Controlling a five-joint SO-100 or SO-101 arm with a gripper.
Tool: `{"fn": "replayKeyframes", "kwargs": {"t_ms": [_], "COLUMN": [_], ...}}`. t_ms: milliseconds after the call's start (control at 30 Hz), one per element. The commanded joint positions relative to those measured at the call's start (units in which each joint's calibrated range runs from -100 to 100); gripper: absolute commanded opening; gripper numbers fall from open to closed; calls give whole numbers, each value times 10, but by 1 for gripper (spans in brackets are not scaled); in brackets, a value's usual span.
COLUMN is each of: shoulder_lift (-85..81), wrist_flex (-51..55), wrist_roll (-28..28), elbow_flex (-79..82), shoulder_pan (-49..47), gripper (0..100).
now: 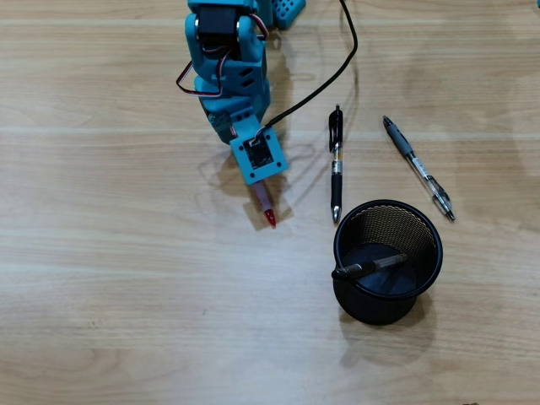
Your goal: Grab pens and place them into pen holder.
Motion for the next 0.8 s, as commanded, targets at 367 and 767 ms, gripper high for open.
{"fn": "replayKeyframes", "kwargs": {"t_ms": [367, 767], "shoulder_lift": [32, 102], "wrist_flex": [-50, -109], "wrist_roll": [-2, -14], "elbow_flex": [-146, -146], "shoulder_pan": [-78, -75], "gripper": [17, 16]}}
